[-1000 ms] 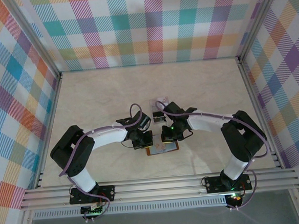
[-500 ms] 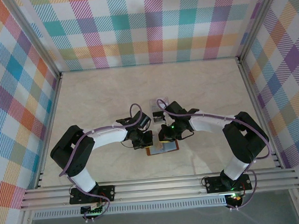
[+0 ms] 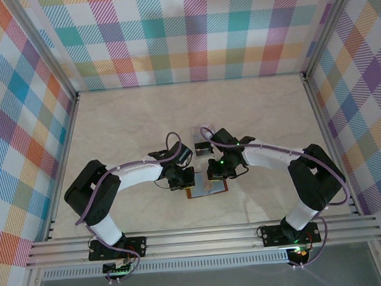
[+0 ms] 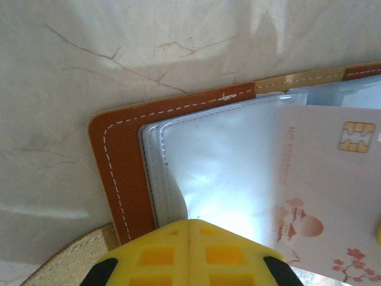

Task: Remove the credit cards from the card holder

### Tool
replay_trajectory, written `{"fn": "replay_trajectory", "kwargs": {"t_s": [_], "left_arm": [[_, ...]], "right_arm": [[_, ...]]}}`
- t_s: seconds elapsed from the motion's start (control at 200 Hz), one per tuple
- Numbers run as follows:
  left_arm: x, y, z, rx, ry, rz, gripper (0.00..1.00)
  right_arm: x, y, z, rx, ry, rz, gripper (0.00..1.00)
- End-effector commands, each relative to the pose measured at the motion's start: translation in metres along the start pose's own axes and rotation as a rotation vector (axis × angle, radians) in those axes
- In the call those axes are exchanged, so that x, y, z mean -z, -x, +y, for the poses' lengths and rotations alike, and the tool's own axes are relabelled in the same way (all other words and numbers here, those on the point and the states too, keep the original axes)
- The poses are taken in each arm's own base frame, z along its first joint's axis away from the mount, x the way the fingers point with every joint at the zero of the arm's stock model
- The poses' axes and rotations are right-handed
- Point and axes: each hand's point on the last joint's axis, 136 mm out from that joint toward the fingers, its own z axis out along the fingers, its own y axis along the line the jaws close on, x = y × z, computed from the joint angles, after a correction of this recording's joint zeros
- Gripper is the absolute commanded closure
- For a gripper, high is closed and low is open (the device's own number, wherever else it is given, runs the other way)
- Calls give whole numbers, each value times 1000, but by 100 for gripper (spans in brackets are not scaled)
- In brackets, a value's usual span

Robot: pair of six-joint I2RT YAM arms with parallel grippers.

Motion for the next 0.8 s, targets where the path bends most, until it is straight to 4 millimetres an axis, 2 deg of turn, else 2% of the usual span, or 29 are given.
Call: {"fn": "replay_trajectory", "kwargs": {"t_s": [0.0, 0.28, 0.46, 0.655, 0.795], "left_arm": [[-1, -11, 31, 1, 147, 26, 98], [5, -8, 29, -24, 158, 16, 98], [13, -3, 20, -38, 132, -8, 97], [22, 3, 12, -47, 113, -36, 94], [25, 4, 12, -48, 116, -47, 93]], "right_arm": [[14, 0, -8, 18, -65, -15, 93], [38, 7, 3, 84, -56, -71, 94], [51, 11, 11, 234, -51, -87, 95], [56, 15, 17, 565, -68, -77, 99], [63, 12, 19, 902, -81, -63, 99]]}}
